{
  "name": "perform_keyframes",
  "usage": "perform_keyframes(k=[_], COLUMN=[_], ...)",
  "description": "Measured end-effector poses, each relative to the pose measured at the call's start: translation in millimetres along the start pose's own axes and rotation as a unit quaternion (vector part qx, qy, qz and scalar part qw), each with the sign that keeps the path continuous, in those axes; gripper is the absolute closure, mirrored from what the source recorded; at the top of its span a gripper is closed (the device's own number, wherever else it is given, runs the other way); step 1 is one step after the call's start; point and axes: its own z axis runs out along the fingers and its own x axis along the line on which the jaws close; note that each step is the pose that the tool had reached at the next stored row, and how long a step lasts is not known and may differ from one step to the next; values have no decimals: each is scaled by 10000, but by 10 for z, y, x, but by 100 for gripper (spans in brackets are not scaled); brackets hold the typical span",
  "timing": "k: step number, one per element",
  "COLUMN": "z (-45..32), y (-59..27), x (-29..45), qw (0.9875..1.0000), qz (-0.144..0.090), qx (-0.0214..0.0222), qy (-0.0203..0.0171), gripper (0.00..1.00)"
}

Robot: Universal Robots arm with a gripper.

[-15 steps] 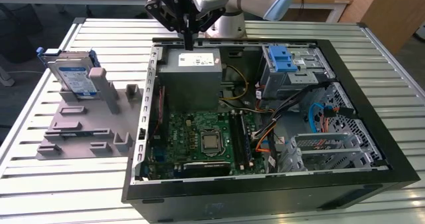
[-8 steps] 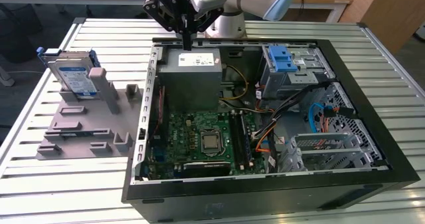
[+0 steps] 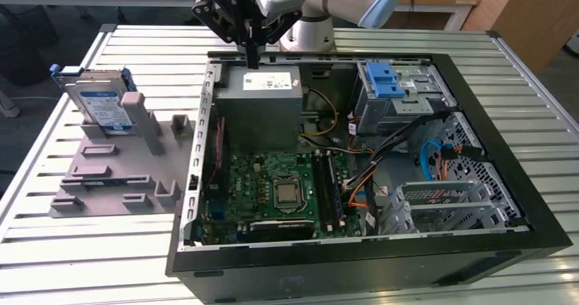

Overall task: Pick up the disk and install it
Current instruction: 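Reach for the disk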

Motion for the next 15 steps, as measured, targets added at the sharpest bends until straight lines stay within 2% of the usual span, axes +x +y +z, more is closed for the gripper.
perform_keyframes(k=[15], z=[2], y=[-4], x=[51], qw=[10000], qz=[0], qx=[0], qy=[0], gripper=[89])
